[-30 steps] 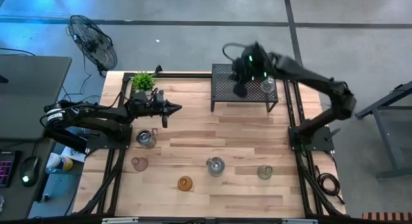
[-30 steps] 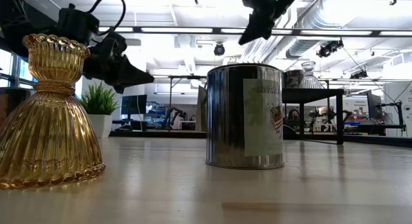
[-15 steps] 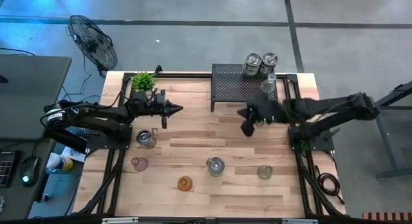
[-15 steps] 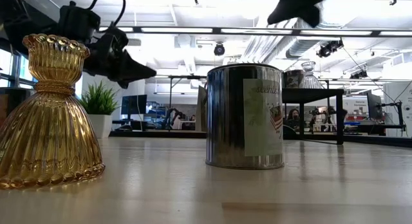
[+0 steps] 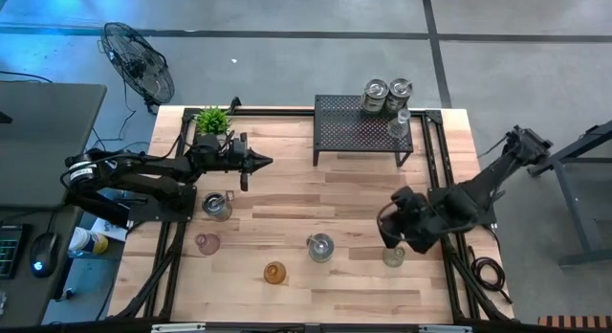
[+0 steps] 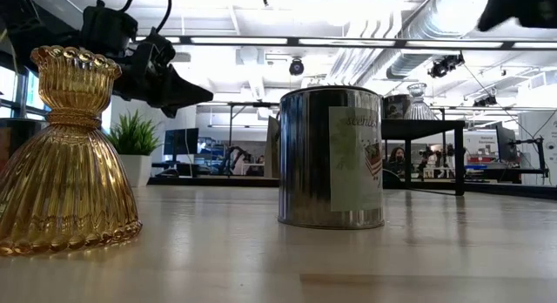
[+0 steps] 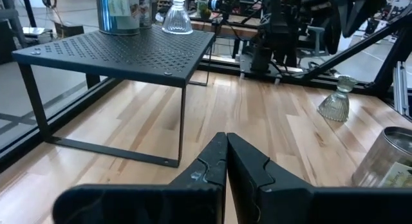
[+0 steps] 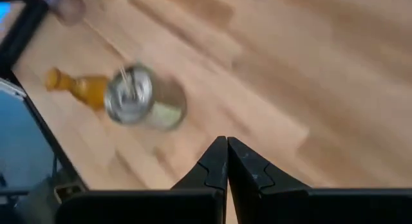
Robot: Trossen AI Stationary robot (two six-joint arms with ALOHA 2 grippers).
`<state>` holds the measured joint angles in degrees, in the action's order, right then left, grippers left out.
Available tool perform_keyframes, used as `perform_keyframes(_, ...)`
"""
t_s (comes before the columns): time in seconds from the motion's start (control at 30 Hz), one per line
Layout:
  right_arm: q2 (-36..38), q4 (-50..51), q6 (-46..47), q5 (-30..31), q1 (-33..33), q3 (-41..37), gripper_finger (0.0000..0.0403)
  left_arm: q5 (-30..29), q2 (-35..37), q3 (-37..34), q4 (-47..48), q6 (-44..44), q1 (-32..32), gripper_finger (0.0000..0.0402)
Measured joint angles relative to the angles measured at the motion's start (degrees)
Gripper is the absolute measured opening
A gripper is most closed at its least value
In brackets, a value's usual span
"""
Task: Pick & Place candle stick holders
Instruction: Put the green candle holder on the shelf
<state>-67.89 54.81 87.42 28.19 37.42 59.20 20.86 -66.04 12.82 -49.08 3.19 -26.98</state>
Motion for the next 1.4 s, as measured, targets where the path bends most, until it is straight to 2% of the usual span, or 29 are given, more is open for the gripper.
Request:
perform_keyframes(0.13, -2.23, 2.63, 8.91, -5.84, 3.62, 0.47, 0.0, 0.68, 0.0, 0.0, 0.0, 0.01, 0.0, 0.0004)
perform_keyframes(0.27, -6.26, 10.27, 16.07, -9.4, 5.81, 4.96, 0.0004, 0.68, 0.0, 0.0, -0.02, 0.01, -0.02, 0.0004)
perform_keyframes(0.4, -10.61, 13.18, 20.27, -14.23, 6.26, 9.74, 0.0033, 0.85, 0.0, 0.0, 0.05, 0.03, 0.0, 0.0004)
perform_keyframes(0.53, -15.46, 13.56, 22.22, -22.05, 6.26, 11.67, 0.0095, 0.85, 0.0, 0.0, 0.5, 0.03, 0.0, 0.0004)
perform_keyframes(0.63, -18.19, 13.61, 24.69, -25.29, 6.26, 11.38, 0.0155, 0.85, 0.0, 0.0, 0.81, 0.03, 0.0, 0.0004)
perform_keyframes(0.8, -20.36, 14.49, 26.73, -27.23, 6.24, 11.13, 0.0258, 1.44, 0.0, 0.0, 0.81, 0.03, 0.0, 0.0004)
perform_keyframes(0.93, -20.38, 16.06, 26.74, -25.62, 6.24, 11.13, 0.0307, 2.0, 0.0, 0.0, 0.83, 0.03, 0.0, 0.0004)
perform_keyframes(1.03, -20.65, 17.9, 26.49, -23.21, 6.04, 11.13, 0.0315, 2.12, 0.0, 0.0, 0.86, 0.04, 0.0, 0.0004)
perform_keyframes(1.2, -23.68, 17.76, 21.32, -22.46, 5.08, 11.13, 0.031, 2.14, 0.0, 0.0, 1.25, 0.03, 0.0, 0.0004)
perform_keyframes(1.4, -26.88, 17.13, 17.72, -24.27, 3.79, 11.13, 0.0298, 2.14, 0.0, 0.0, 1.25, 0.05, 0.0, 0.0004)
